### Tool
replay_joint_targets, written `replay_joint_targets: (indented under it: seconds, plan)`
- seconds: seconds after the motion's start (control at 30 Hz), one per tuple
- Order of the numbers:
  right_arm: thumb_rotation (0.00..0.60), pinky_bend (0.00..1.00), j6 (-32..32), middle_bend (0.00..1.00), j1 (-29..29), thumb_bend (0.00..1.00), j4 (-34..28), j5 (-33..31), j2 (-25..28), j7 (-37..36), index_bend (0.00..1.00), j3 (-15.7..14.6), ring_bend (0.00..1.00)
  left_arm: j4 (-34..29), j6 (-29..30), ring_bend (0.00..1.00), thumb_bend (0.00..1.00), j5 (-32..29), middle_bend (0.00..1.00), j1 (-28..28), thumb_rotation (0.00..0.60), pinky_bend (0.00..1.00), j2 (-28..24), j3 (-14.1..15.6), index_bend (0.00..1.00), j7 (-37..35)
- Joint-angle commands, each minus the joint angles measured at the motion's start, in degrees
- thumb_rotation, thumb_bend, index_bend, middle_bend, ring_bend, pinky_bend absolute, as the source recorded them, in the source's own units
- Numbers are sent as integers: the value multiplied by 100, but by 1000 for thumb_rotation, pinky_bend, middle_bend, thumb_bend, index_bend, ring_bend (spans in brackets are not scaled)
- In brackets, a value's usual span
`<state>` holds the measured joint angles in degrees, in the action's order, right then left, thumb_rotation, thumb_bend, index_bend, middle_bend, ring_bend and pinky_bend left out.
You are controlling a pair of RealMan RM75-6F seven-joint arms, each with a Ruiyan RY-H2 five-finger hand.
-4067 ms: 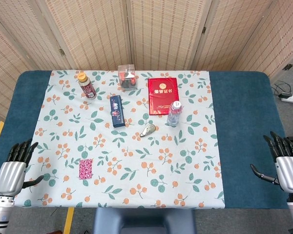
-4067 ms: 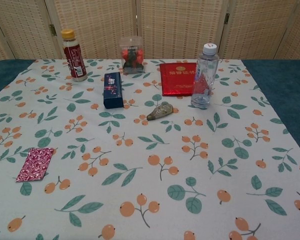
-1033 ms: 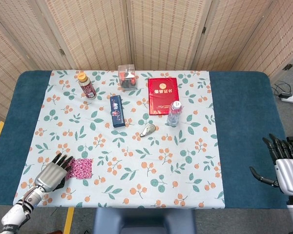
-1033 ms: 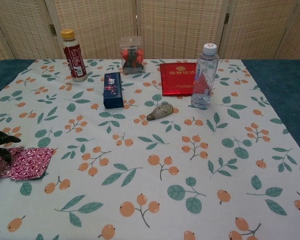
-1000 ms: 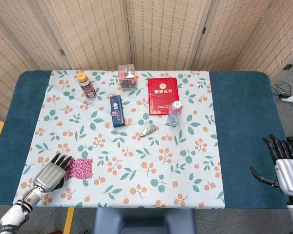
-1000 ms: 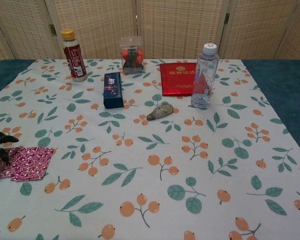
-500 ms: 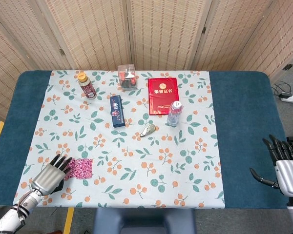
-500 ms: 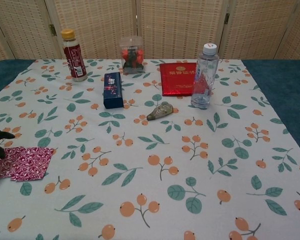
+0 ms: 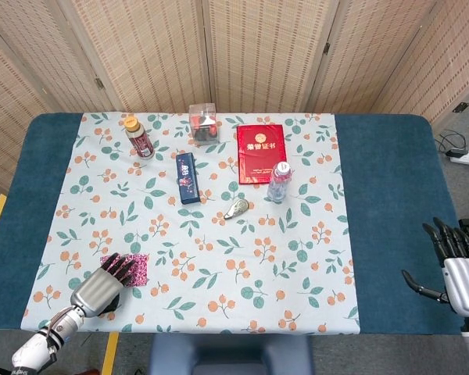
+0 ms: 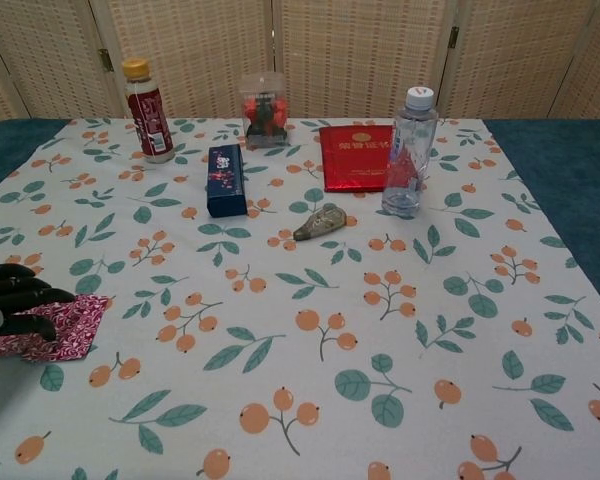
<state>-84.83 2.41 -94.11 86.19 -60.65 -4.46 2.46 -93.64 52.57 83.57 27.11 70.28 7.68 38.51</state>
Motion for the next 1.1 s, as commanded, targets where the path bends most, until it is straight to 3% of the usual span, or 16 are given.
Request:
replay_joint_targets:
  seconds: [0.03, 0.63, 1.1]
  plan:
    - [286, 0, 4, 0, 4, 328, 5, 6, 0, -10, 0, 2, 0, 58, -79, 0, 943, -127, 0, 65, 223, 0, 62, -61, 215, 159]
    - [285, 0, 16, 0, -23, 328, 49, -22, -8, -71, 0, -12, 0, 235, -156, 0, 943, -1202, 0, 376, 222, 0, 188, -509, 199, 635]
    - [285, 0, 50, 0, -3, 329, 66, -17, -27, -70, 0, -1, 0, -349, 386, 0, 943, -335, 0, 18, 221, 0, -124, 94, 191, 411]
